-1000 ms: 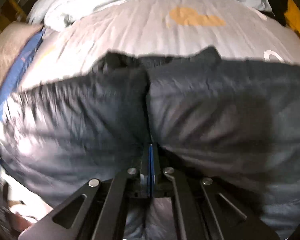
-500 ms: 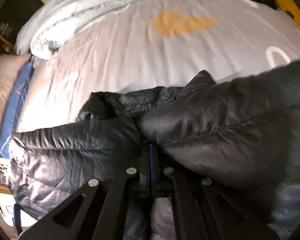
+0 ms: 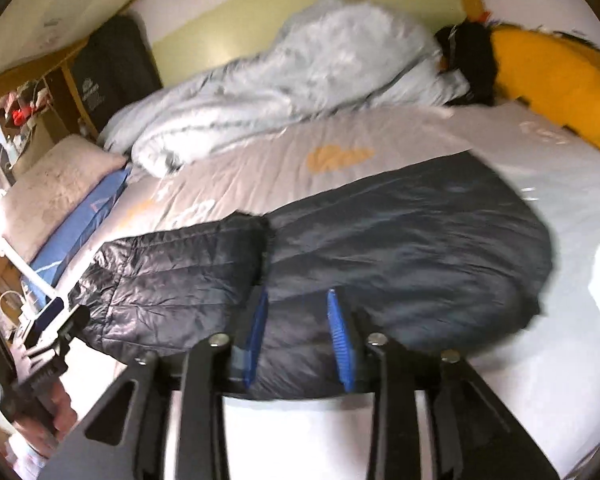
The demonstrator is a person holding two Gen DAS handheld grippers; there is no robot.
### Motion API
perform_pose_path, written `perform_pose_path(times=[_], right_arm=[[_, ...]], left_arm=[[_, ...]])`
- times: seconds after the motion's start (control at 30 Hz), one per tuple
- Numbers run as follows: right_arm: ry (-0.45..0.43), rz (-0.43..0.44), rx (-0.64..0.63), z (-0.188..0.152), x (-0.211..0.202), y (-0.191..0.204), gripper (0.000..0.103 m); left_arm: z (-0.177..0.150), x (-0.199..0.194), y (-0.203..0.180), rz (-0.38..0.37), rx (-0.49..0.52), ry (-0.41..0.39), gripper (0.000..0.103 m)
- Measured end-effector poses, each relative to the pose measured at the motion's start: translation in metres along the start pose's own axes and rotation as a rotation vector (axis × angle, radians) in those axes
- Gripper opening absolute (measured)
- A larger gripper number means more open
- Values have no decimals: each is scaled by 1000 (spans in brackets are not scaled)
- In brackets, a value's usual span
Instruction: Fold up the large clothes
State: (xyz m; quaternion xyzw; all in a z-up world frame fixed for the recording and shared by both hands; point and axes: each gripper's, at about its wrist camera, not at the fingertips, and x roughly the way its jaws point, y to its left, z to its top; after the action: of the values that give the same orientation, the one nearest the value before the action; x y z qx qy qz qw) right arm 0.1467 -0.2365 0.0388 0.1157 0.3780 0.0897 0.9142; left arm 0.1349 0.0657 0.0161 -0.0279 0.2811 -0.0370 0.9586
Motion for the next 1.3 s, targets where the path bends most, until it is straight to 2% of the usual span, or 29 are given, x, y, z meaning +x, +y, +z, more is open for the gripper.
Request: perform_pose_path(times=[0.07,0.2,0.23,0.27,0.4,0.47,0.6,0.8,0.93,1.0,1.07,1.1,1.13,1.17,1.23,1.27,1.3], right_arm=[[-41,-12,5,-7,-13,-14,62],[-120,-39,25,-13,-21,-32,86],[-131,-34,40,-16,-24,-38,96],[-145,-33,60,-18,-27,-43,102],[-194,-81,164,-22,-36,-67,103],[-184,-96,233,-22,-33,-80,103],[-153,-68,335,-25,-23,-102,103],[-149,-84,383,-28,-6,-117,103],[-104,-38,468,-28,12,-130,103],[-110,14,533,-30,19,-139,103],[-121,31,580,-31,25,-148,103],[-124,50,614,-31,30,-154,102],[-127,73,644,-31,34,-158,95],[-129,99,672,-33,38,-162,76],[-129,156,694,-34,46,-165,44],[-132,170,679,-33,48,-163,38],[-144,141,640,-31,47,-158,34]], left_arm=[[1,-4,2,-27,-18,3,103],[2,-11,2,17,2,-34,103],[2,-11,1,17,0,-35,103],[2,-11,1,13,-4,-33,103],[1,-8,1,14,-12,-25,103],[1,-5,0,22,-6,-19,103],[-2,-1,0,35,-4,-7,103],[-2,2,2,33,-16,-4,103],[-2,4,5,28,-28,7,103],[-2,4,5,29,-27,5,103],[-2,4,5,33,-22,-1,103],[-2,4,5,36,-21,-4,103],[-2,3,5,36,-21,-7,103],[-2,3,5,34,-21,-10,103],[-2,2,6,33,-23,-13,103],[-2,2,7,31,-25,-15,103],[-2,1,7,30,-27,-16,103]])
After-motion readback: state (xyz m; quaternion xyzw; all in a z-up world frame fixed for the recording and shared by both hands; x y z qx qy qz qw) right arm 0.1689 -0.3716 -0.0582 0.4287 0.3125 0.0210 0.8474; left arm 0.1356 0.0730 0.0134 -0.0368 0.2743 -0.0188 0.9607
